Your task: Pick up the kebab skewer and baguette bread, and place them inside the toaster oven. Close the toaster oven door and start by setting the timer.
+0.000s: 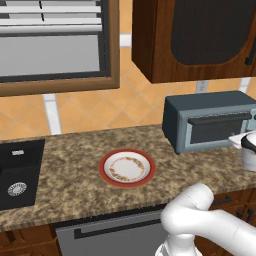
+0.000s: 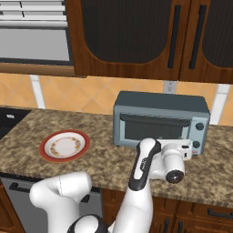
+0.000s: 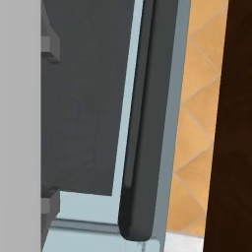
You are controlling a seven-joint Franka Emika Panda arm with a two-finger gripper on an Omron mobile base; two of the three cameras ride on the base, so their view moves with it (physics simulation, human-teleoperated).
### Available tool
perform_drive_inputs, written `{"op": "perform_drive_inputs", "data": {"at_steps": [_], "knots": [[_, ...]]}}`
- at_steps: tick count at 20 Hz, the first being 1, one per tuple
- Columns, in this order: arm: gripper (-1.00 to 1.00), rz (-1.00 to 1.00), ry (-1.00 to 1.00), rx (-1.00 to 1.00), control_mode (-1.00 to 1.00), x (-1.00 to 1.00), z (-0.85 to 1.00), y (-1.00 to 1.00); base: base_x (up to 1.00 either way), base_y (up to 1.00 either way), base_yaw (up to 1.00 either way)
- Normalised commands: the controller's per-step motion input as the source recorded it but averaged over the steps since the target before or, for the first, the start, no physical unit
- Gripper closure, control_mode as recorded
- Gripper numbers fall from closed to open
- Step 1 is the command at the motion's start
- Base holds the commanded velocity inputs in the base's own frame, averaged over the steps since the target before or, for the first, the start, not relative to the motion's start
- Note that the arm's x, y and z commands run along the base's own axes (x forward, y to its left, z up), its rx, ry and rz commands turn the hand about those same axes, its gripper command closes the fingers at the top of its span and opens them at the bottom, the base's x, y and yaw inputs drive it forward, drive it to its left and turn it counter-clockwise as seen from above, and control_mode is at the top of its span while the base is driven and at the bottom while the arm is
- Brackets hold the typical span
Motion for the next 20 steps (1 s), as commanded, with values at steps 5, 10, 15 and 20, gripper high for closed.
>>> {"op": "perform_drive_inputs", "data": {"at_steps": [5,10,15,20], "knots": [[-1.00,0.00,0.09,0.04,-1.00,-0.32,0.00,-0.67,0.00,0.00,0.00],[-1.00,0.00,0.02,0.03,-1.00,-0.07,0.00,-0.49,0.00,0.00,0.00],[-1.00,0.00,0.00,0.02,-1.00,0.00,0.00,-0.30,0.00,0.00,0.00],[-1.00,0.00,0.00,0.00,-1.00,0.00,-0.01,-0.08,0.00,0.00,0.00]]}}
